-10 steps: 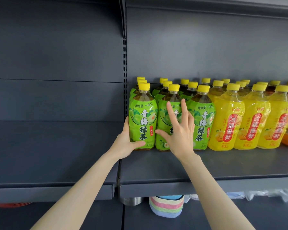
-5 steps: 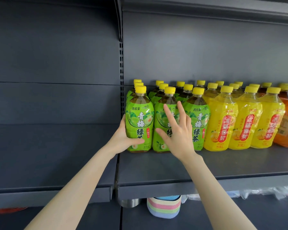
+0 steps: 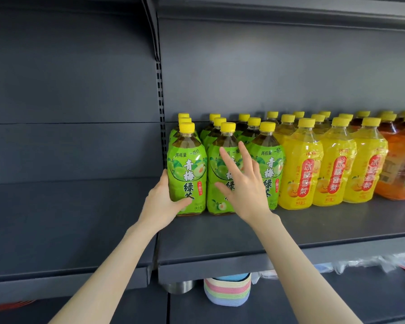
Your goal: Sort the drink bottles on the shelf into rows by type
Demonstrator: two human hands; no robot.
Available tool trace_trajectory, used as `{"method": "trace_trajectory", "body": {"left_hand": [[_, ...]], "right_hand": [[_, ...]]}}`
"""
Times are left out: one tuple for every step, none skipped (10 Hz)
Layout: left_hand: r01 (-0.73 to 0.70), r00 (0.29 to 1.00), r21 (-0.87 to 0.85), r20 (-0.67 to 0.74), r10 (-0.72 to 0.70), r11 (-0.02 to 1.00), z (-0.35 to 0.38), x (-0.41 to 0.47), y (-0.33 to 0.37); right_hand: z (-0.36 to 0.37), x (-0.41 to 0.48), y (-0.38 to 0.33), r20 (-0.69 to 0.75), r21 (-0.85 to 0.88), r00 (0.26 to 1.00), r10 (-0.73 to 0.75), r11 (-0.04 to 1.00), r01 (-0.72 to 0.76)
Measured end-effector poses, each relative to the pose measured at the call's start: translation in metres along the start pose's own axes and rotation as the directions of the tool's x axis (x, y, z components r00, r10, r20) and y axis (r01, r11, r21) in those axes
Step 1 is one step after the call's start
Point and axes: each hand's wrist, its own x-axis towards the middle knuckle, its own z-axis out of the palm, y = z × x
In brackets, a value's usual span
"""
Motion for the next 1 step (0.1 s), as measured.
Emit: {"method": "trace_trajectory", "body": {"left_hand": [[-0.002,0.969,0.298,-0.236,0.076,0.954,-0.0012,-0.0162,0.0079]], "right_hand": [[-0.02,0.0046,0.003,0.043,0.043,0.998,0.038,0.998,-0.04]]}}
